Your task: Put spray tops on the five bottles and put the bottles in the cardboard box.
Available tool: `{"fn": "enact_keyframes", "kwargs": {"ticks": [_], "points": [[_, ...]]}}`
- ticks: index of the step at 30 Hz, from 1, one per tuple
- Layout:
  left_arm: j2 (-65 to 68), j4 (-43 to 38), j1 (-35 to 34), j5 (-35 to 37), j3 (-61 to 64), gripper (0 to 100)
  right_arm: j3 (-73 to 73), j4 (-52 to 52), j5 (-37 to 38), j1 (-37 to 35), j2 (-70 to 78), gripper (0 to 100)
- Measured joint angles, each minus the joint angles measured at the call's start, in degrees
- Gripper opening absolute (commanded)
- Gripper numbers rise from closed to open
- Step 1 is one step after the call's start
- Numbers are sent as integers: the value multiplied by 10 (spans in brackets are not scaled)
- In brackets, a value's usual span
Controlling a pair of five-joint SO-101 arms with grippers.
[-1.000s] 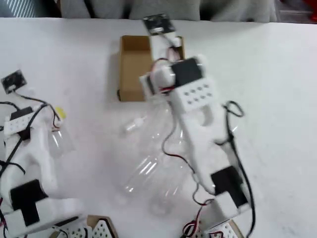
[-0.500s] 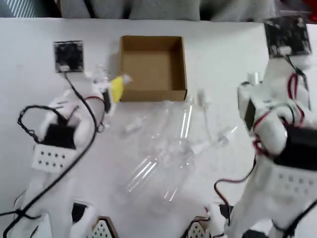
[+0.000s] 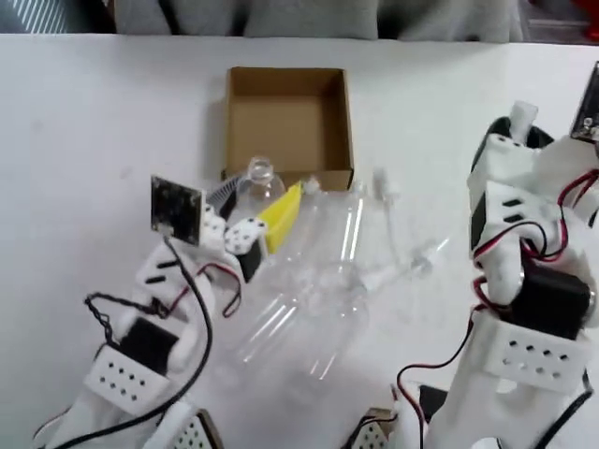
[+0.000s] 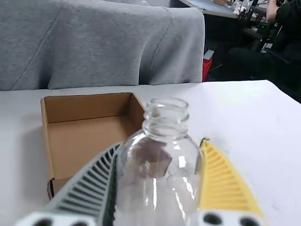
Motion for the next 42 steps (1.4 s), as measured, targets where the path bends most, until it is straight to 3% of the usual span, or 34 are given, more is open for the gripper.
{"fn": "enact_keyframes", "kwargs": {"ticks": [8,15,26,42], "points": [[-80,-40,54,0,110,23,81,-256,-18,-142,0,18],[-100,-109,56,0,178,23,81,-392,-18,-273,-1,18],[-101,-113,58,0,184,23,81,-462,-18,-379,1,18],[-102,-113,57,-47,200,23,127,-475,-19,-402,34,18]]}}
